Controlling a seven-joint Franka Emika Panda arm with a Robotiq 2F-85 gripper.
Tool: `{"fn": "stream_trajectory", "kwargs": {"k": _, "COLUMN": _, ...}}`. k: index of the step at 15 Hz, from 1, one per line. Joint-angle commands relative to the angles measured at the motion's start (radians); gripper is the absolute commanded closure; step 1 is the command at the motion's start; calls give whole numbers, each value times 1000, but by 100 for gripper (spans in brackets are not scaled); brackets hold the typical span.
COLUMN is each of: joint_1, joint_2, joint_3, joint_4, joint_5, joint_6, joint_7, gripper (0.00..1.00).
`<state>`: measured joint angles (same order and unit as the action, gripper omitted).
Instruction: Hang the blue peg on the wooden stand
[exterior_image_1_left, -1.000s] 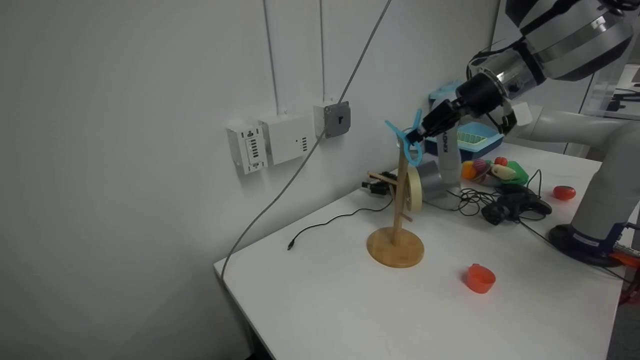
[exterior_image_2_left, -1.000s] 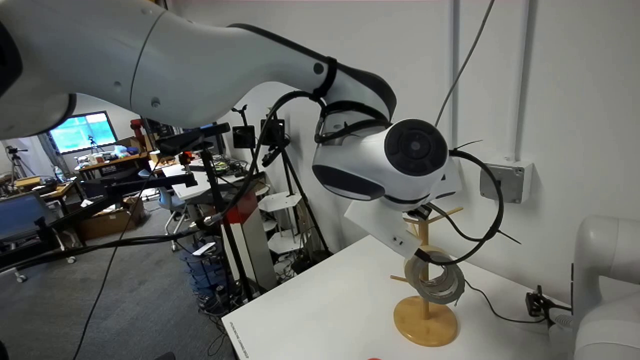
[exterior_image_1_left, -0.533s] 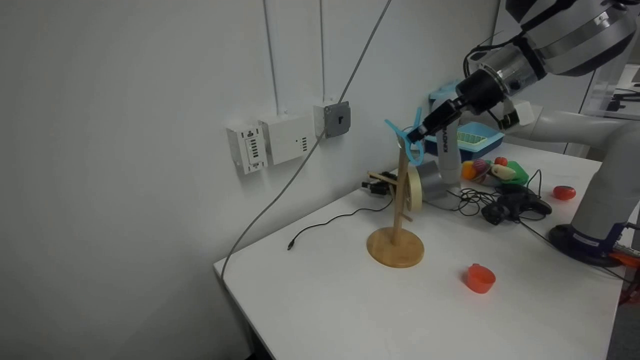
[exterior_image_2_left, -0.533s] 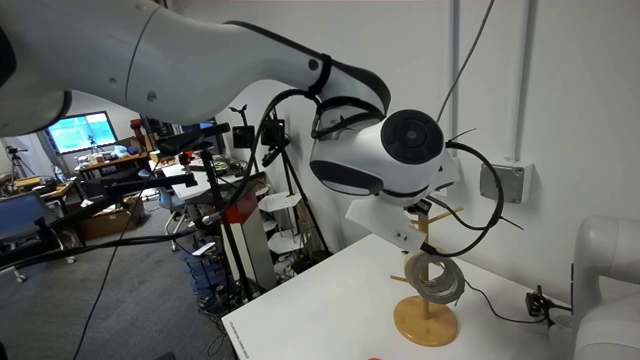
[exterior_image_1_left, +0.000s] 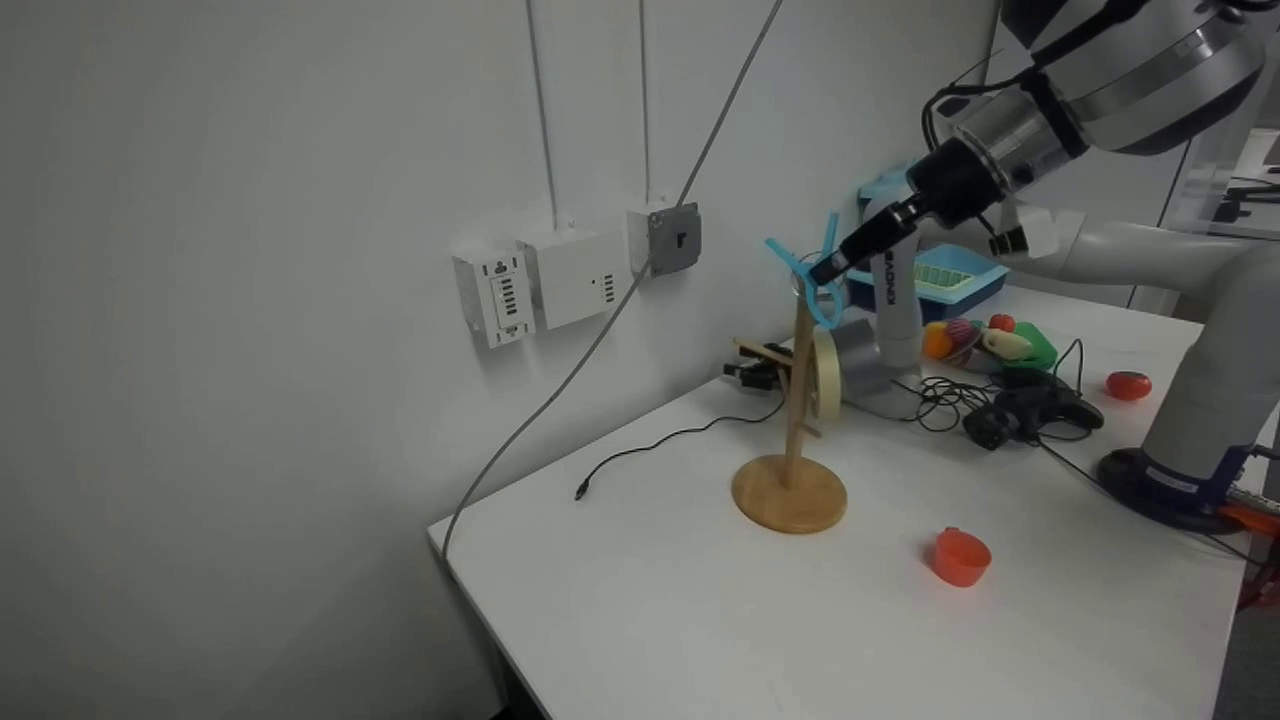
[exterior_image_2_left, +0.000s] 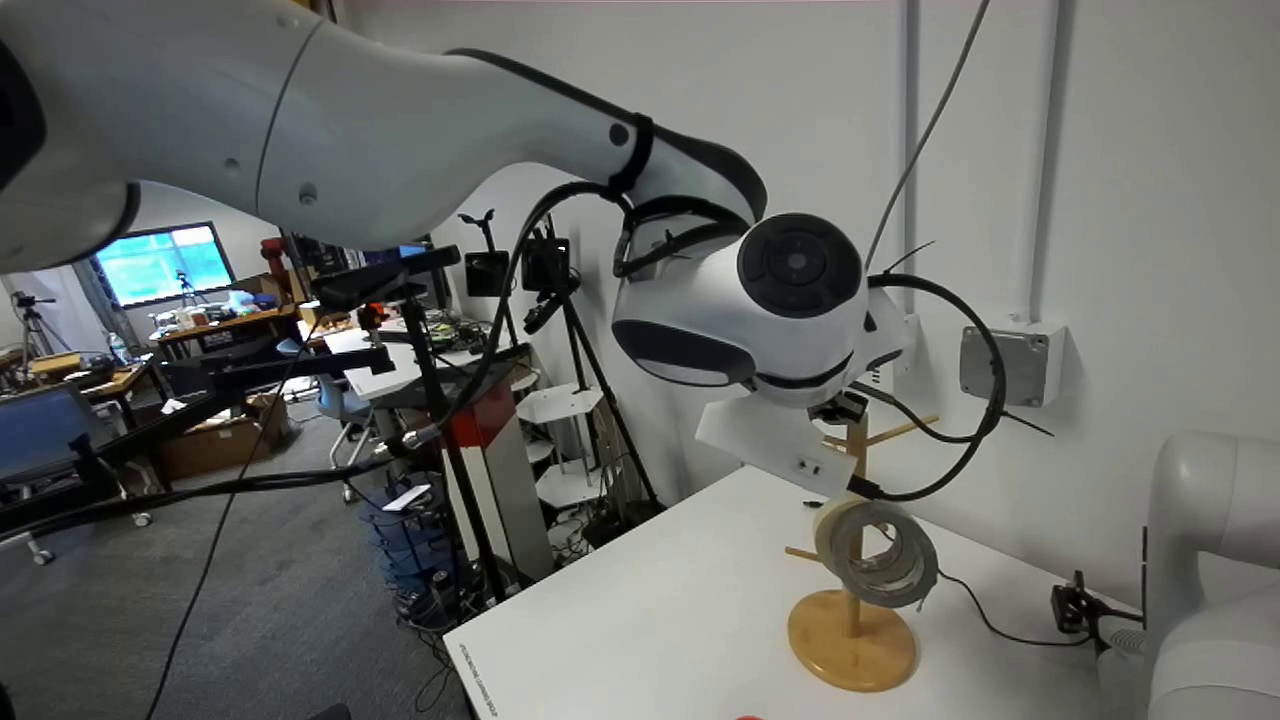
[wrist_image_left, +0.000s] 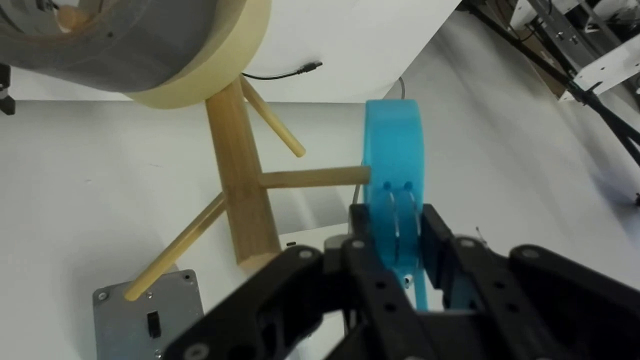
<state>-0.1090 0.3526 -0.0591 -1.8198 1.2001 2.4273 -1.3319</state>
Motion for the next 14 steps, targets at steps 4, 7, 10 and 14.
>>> {"fn": "stream_trajectory", "kwargs": {"k": 4, "joint_1": 1, "joint_2": -19, "joint_3": 18, "joint_4": -36, "joint_5": -27, "joint_6": 69, "joint_7": -29, "gripper": 31}}
{"fn": "stream_trajectory", "kwargs": {"k": 7, "joint_1": 0, "joint_2": -22, "joint_3": 20, "joint_4": -46, "joint_5": -35, "joint_6": 76, "joint_7": -35, "gripper": 7}}
{"fn": "stream_trajectory", "kwargs": {"k": 10, "joint_1": 0, "joint_2": -22, "joint_3": 23, "joint_4": -48, "joint_5": -33, "joint_6": 76, "joint_7": -39, "gripper": 0}}
{"fn": "stream_trajectory", "kwargs": {"k": 14, "joint_1": 14, "joint_2": -53, "joint_3": 21, "joint_4": -84, "joint_5": -43, "joint_6": 101, "joint_7": 6, "gripper": 0}}
